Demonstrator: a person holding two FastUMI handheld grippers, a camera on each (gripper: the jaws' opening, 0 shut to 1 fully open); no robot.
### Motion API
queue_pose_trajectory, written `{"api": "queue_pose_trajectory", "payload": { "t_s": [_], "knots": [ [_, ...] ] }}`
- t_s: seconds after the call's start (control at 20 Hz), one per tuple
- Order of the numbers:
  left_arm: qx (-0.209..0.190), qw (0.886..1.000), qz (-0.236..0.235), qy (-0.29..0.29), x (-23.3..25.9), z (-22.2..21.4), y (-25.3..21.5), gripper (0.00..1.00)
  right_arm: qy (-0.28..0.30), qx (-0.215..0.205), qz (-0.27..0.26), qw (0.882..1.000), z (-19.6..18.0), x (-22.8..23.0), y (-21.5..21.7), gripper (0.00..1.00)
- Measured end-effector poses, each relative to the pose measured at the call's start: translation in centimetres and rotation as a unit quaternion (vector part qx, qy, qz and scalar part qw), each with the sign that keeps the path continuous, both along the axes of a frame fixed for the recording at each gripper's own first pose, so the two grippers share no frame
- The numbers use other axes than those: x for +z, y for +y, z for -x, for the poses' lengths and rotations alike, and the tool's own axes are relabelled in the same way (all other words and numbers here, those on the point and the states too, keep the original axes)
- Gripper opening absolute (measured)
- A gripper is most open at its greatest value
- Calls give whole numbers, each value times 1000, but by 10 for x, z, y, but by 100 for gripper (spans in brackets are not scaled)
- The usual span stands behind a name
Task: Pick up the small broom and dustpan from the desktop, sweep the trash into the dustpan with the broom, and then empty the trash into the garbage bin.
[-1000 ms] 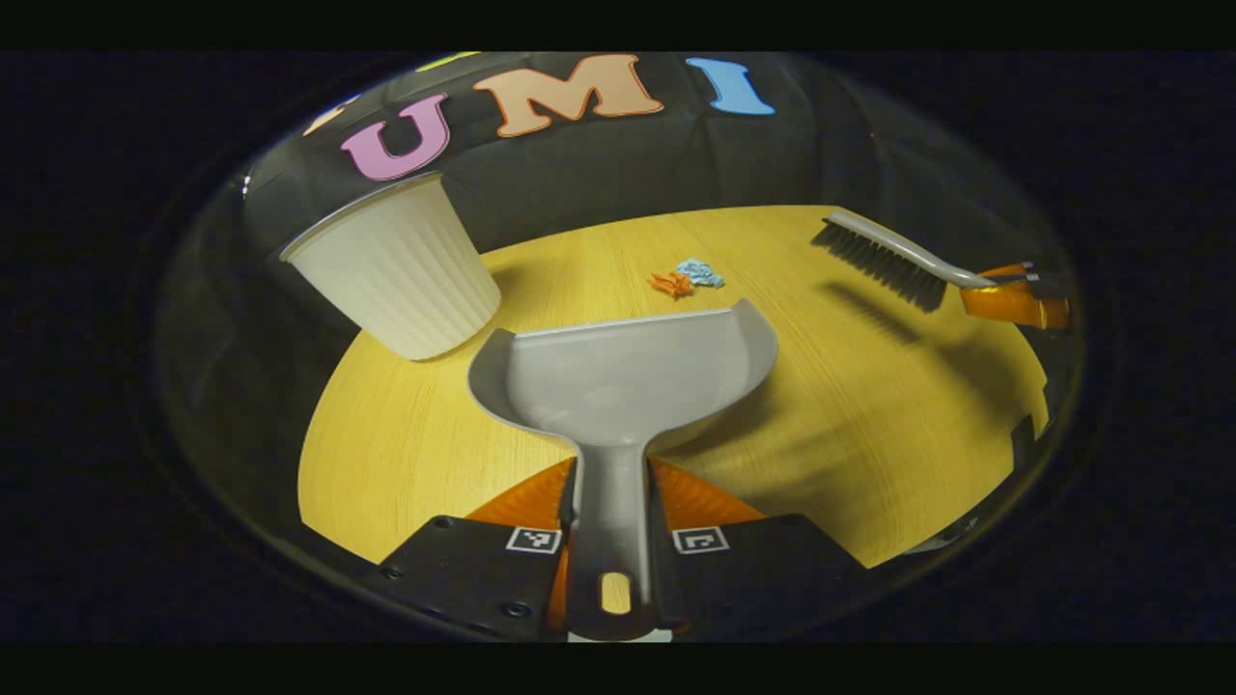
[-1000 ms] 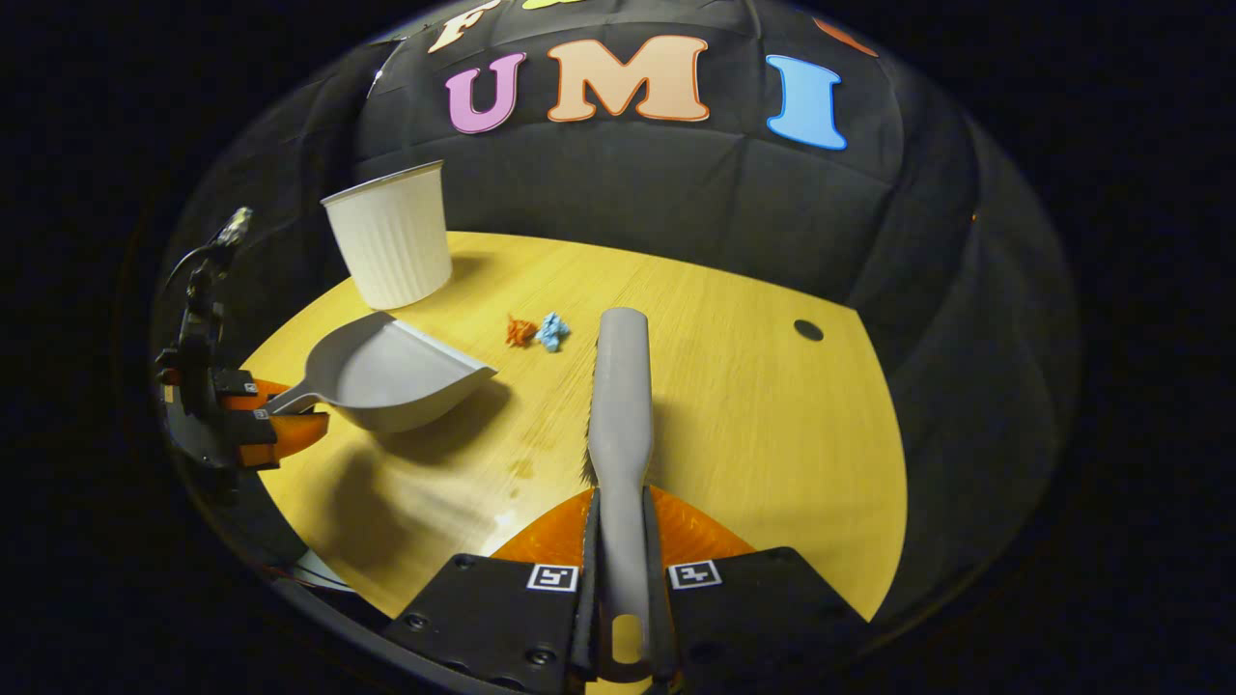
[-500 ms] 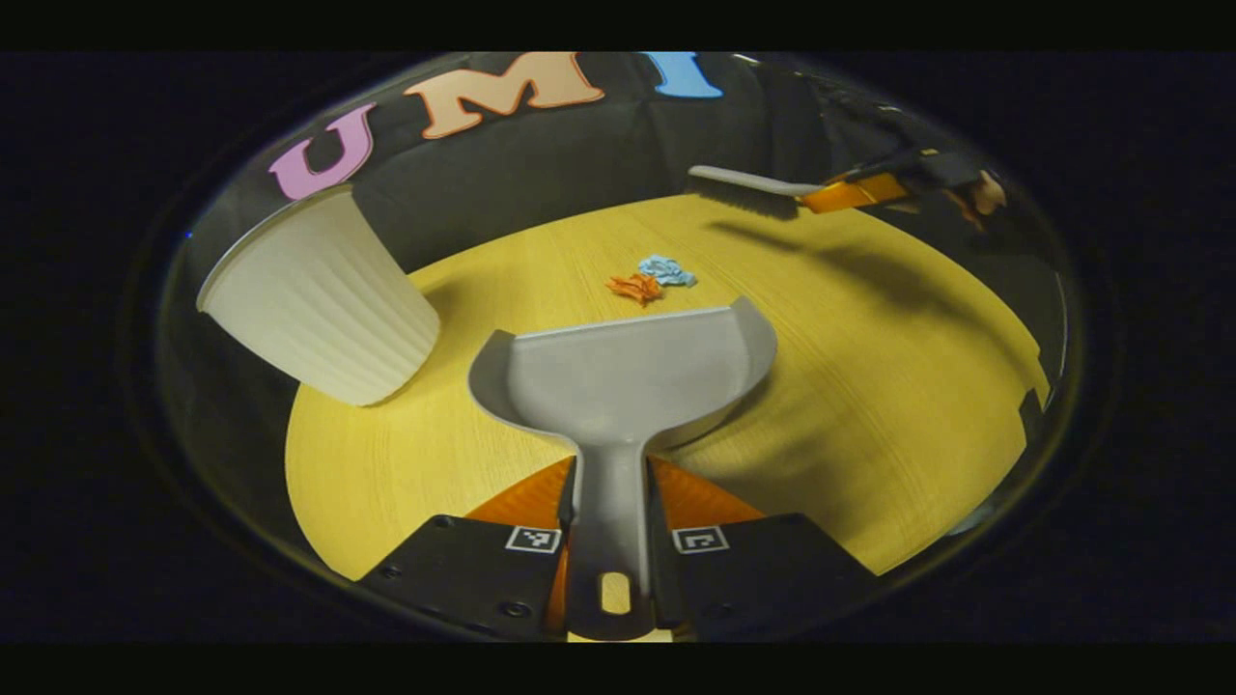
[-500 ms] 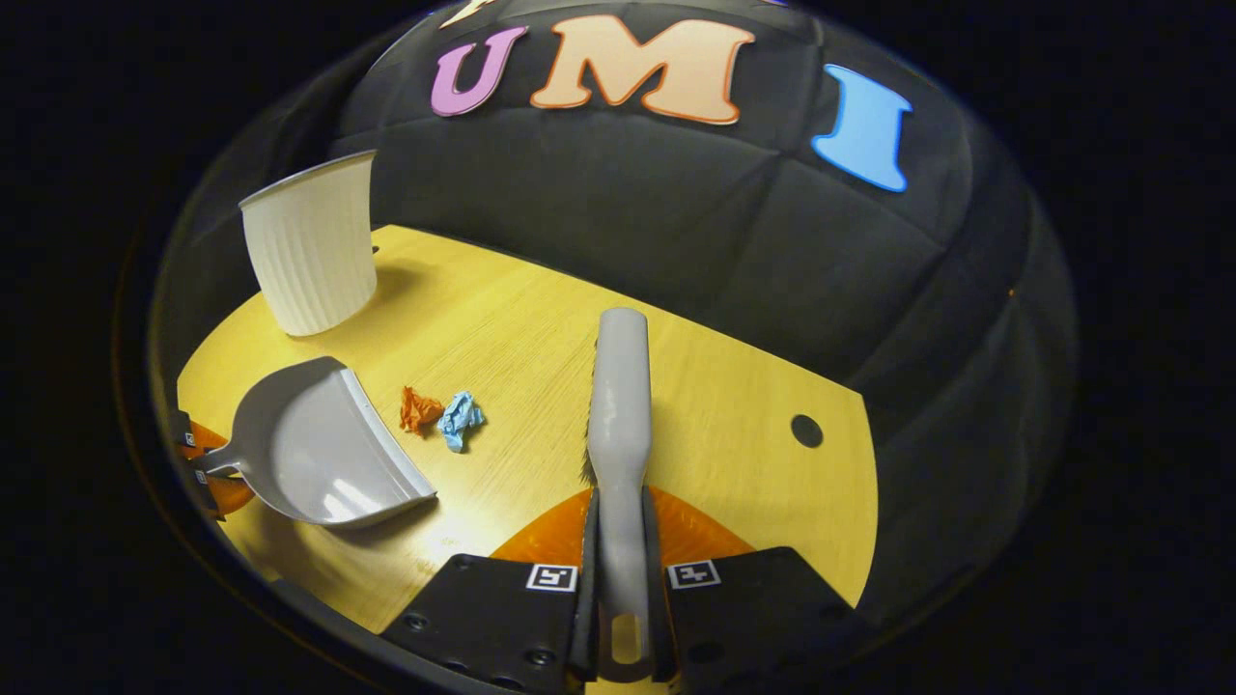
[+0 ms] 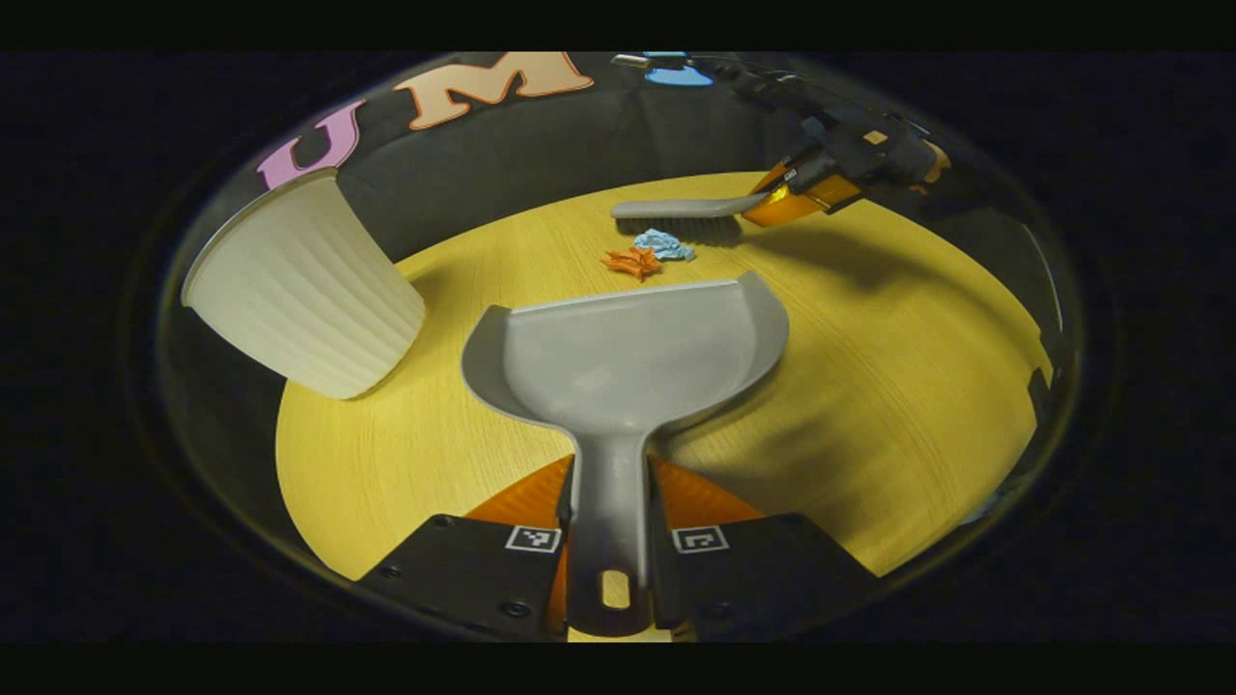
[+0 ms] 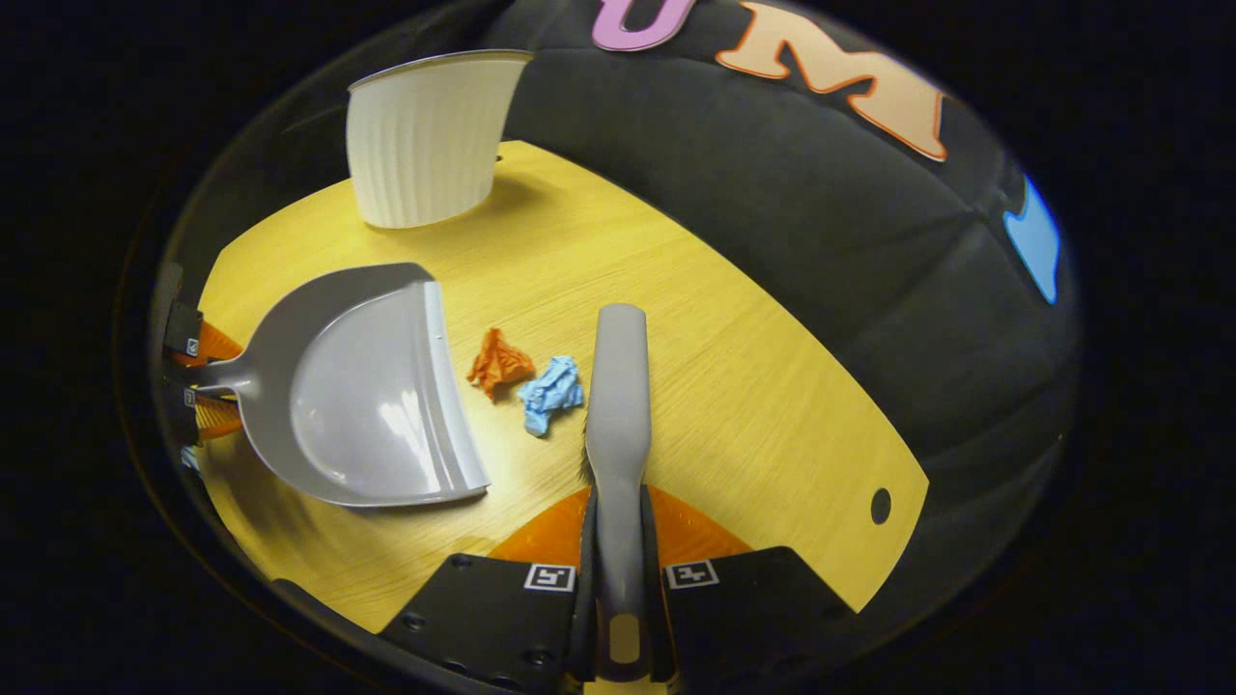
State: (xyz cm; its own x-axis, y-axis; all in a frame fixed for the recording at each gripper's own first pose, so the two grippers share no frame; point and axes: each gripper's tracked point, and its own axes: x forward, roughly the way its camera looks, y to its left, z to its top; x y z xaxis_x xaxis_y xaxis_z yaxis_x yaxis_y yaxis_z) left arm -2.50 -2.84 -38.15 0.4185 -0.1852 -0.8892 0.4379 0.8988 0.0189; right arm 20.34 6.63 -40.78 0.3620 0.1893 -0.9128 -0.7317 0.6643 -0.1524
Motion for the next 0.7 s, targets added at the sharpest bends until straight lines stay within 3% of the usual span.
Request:
{"api": "queue_pose_trajectory", "payload": {
  "t_s": [0.35,0.5,0.6,0.7],
  "knots": [
    [-7,1000,5,-6,-1,-5,0,27,77,104,-44,991,28,10,36,18],
    [-5,1000,10,-9,-2,-8,0,29,108,75,-97,987,31,24,47,19],
    [4,1000,18,-19,0,-8,0,29,83,59,-111,989,13,38,39,19],
    [16,999,21,-32,3,-10,1,28,54,8,-142,988,-13,76,28,19]
  ]
}}
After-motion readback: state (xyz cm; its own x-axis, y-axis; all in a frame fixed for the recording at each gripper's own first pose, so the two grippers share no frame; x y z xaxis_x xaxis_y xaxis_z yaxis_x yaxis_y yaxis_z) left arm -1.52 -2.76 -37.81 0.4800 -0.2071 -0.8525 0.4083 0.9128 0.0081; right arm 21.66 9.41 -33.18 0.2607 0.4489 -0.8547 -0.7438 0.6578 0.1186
